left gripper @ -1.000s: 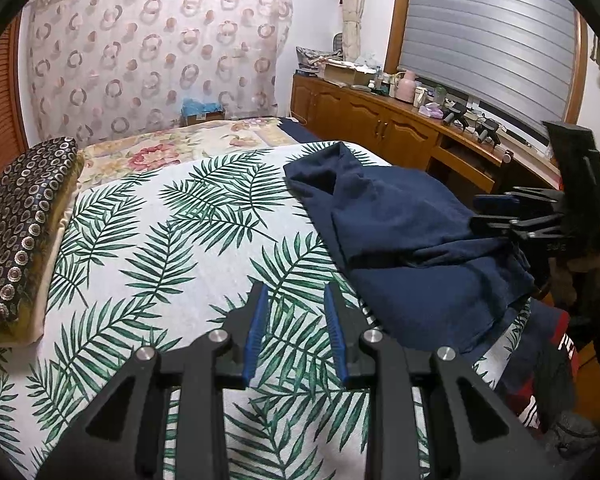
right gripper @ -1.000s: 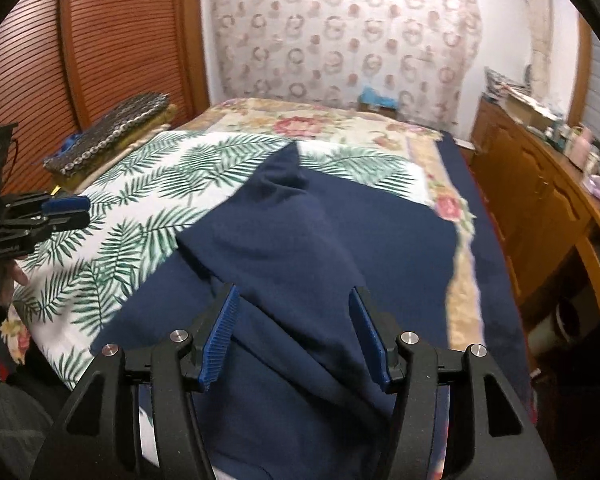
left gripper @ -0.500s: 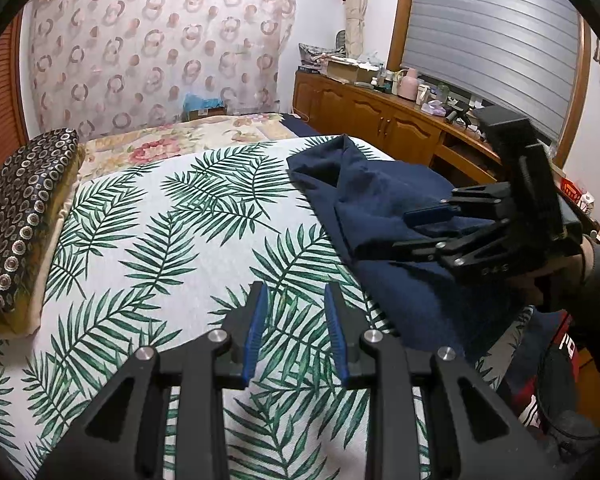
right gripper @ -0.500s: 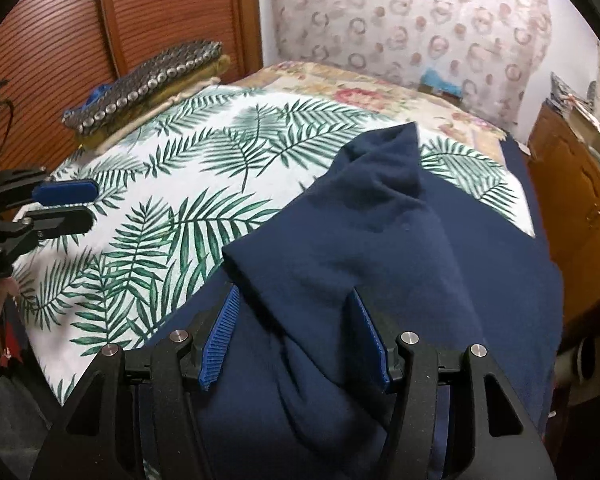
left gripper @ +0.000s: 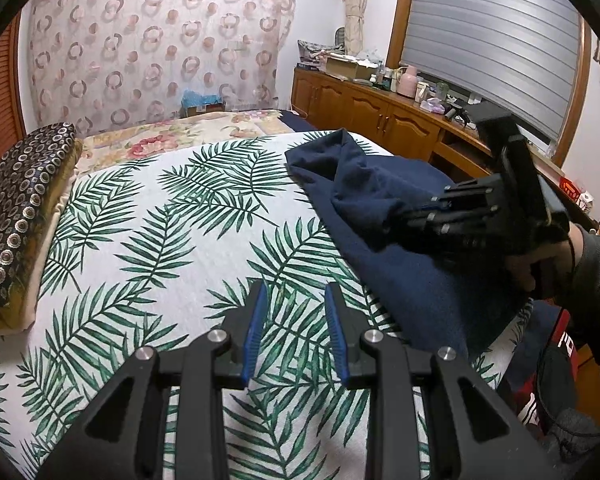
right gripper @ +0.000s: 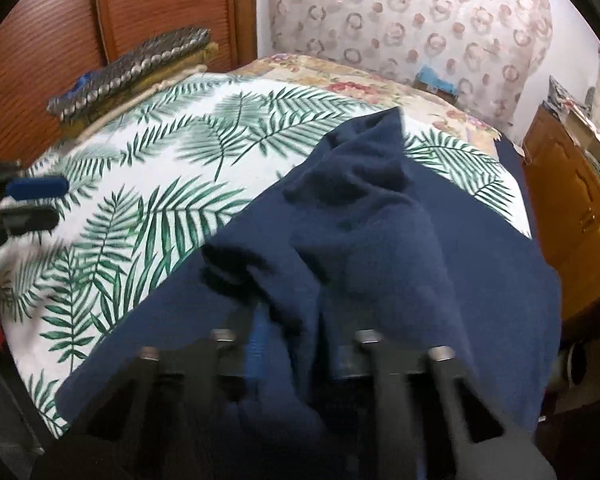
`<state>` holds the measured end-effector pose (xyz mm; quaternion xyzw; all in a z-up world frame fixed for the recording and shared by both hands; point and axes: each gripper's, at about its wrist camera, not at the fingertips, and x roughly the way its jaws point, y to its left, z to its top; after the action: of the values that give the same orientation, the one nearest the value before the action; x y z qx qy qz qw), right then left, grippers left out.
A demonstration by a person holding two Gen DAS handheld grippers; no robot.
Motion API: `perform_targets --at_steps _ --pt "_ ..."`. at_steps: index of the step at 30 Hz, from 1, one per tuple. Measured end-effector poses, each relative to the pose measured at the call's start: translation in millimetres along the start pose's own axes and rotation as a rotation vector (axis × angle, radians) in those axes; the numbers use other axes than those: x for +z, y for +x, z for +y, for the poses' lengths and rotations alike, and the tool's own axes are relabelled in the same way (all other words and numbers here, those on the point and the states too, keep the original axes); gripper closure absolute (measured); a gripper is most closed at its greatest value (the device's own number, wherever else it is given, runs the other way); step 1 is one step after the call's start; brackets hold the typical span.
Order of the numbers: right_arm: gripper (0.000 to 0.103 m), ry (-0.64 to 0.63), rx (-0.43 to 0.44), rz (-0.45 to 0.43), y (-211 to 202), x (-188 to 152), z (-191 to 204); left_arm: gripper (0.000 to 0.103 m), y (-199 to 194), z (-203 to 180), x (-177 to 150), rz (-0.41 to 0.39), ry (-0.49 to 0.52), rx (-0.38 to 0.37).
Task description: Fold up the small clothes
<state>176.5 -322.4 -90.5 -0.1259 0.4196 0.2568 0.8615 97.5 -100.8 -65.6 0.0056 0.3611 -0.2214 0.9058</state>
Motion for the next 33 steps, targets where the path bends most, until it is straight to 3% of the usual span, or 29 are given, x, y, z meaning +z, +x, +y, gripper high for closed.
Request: perform_targets --at_steps 4,10,19,25,28,33 --pt "0.093 0.038 -0.030 -0.086 -25 8 -17 0.076 1 -1 0 0.000 0.002 -0.004" --pt "0.094 0.114 -0.145 -0.181 -60 24 -60 0.076 3 -3 -1 0.006 0.005 -0.013" --pt "0.094 0.191 -0.270 -0.110 -49 30 -125 0.075 6 -9 -4 0.018 0.012 -0.035" --pt "0.093 0.330 -0.319 -0.060 -37 18 -162 0.075 9 -12 -6 0.030 0.016 -0.047" --pt "0.082 0.364 -0.372 -0.076 -41 18 -171 0.075 10 -14 -6 0.035 0.018 -0.050" --pt "0.069 0.373 -0.372 -0.108 -58 18 -174 0.075 12 -18 -6 0.041 0.024 -0.063"
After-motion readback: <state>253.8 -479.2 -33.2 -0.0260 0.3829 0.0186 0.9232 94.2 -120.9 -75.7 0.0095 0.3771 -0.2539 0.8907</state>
